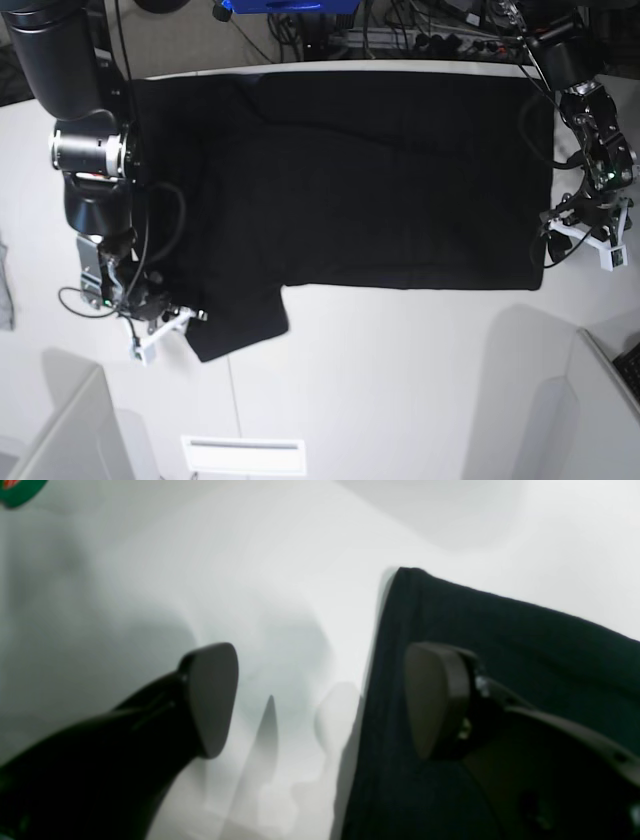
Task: Fold the T-shirt properly
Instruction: 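Reach both grippers down to the shirt's side edges near the hem, then grasp the hem corners with both grippers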
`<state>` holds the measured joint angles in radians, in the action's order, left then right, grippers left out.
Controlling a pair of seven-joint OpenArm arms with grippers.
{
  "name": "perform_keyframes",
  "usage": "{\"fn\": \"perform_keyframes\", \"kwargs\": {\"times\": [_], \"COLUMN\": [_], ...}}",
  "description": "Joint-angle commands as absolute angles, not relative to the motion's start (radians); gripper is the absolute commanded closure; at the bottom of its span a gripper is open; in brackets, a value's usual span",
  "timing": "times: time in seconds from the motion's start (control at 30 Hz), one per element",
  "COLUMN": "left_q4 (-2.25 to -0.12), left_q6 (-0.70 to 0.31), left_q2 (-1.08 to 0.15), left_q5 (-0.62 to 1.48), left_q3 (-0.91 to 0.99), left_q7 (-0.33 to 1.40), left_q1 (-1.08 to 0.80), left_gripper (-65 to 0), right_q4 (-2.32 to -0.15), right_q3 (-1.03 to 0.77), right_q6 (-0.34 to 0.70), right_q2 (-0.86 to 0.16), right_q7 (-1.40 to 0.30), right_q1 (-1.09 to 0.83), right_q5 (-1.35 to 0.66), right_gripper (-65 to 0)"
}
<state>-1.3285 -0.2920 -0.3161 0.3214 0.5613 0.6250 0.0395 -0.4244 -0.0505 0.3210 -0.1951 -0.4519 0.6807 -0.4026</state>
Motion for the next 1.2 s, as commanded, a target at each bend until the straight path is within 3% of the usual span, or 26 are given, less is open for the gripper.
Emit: {"fn": "perform_keyframes", "kwargs": {"times": [0.0,0.07,0.13,0.23,0.47,0.63,0.9,1.07,1.17], "left_q4": [-1.345,-1.325,-1.277,-1.201,-1.067,-0.958,-0.814,-0.774,-0.774], "left_q6": [-0.295,-0.295,-0.295,-0.295,-0.297,-0.298,-0.302,-0.386,-0.387], "left_q2": [-0.335,-0.335,-0.335,-0.349,-0.357,-0.386,-0.381,-0.378,-0.378], "left_q5": [0.329,0.329,0.329,0.329,0.328,0.277,0.274,0.268,0.268], "left_q3": [0.567,0.567,0.567,0.565,0.561,0.415,0.387,0.387,0.386], "left_q7": [0.604,0.604,0.604,0.604,0.601,0.598,0.596,0.596,0.596], "left_q1": [0.056,0.068,0.104,0.151,0.268,0.348,0.444,0.46,0.456], "left_gripper": [-49.5,-49.5,-49.5,-49.5,-49.5,-49.5,-49.4,-49.4,-49.4], "right_q4": [-0.429,-0.429,-0.429,-0.429,-0.429,-0.429,-0.429,-0.429,-0.429], "right_q3": [-0.045,-0.042,-0.041,-0.041,-0.041,-0.042,-0.047,-0.048,-0.048], "right_q6": [0.314,0.312,0.311,0.311,0.311,0.311,0.311,0.311,0.311], "right_q2": [-0.202,-0.202,-0.202,-0.202,-0.202,-0.202,-0.202,-0.202,-0.202], "right_q7": [-0.461,-0.46,-0.458,-0.45,-0.452,-0.452,-0.453,-0.453,-0.453], "right_q1": [0.696,0.693,0.688,0.688,0.685,0.685,0.684,0.685,0.685], "right_q5": [-0.389,-0.387,-0.387,-0.387,-0.387,-0.387,-0.387,-0.387,-0.387], "right_gripper": [-27.2,-26.0,-19.5,0.0,0.0,0.0,0.0,0.0,0.0]}}
